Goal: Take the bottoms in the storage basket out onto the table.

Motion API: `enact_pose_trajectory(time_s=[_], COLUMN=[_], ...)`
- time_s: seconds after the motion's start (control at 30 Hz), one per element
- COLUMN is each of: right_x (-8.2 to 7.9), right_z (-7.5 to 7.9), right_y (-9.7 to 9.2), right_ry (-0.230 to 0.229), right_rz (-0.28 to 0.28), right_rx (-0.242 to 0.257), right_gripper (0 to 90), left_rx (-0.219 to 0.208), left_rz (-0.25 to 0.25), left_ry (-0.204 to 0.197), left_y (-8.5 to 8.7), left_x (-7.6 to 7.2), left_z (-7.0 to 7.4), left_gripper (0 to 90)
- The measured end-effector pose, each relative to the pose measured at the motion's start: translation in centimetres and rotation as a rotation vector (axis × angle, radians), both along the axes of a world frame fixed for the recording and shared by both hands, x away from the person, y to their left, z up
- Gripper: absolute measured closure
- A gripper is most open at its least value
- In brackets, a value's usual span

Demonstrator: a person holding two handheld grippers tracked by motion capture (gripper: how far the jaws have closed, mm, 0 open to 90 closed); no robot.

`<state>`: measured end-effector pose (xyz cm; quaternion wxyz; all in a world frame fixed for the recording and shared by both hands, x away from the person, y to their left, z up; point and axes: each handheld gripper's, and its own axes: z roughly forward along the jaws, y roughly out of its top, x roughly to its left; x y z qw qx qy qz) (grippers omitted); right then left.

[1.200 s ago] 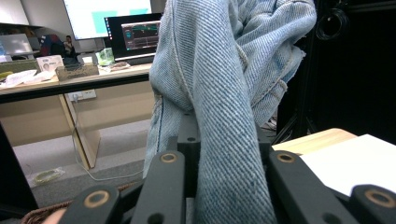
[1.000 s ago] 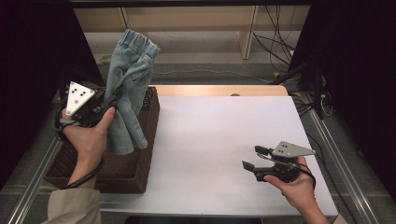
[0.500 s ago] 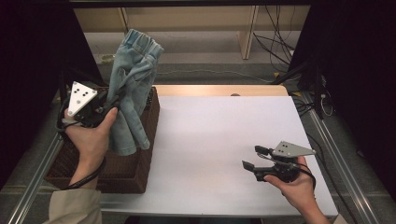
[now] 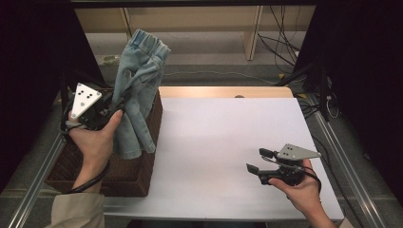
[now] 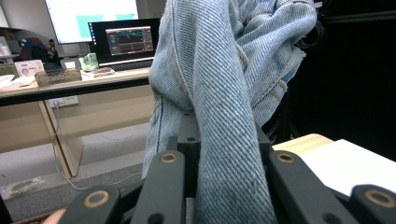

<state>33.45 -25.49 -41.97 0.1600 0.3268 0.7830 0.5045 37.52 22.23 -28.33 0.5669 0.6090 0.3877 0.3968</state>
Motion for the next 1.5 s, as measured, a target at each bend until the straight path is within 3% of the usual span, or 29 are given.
enact_pose_trajectory(time_s=[1.5], right_x=[0.0], right_z=[0.0], right_y=[0.0], right_ry=[-0.002], right_rz=[0.001], right_rx=[-0.001], right_gripper=[25.2], left_rx=[-0.011], left_rz=[-0.071], left_ry=[-0.050], left_y=[-2.3], left_x=[-1.0], left_z=[0.9], left_gripper=[75.1])
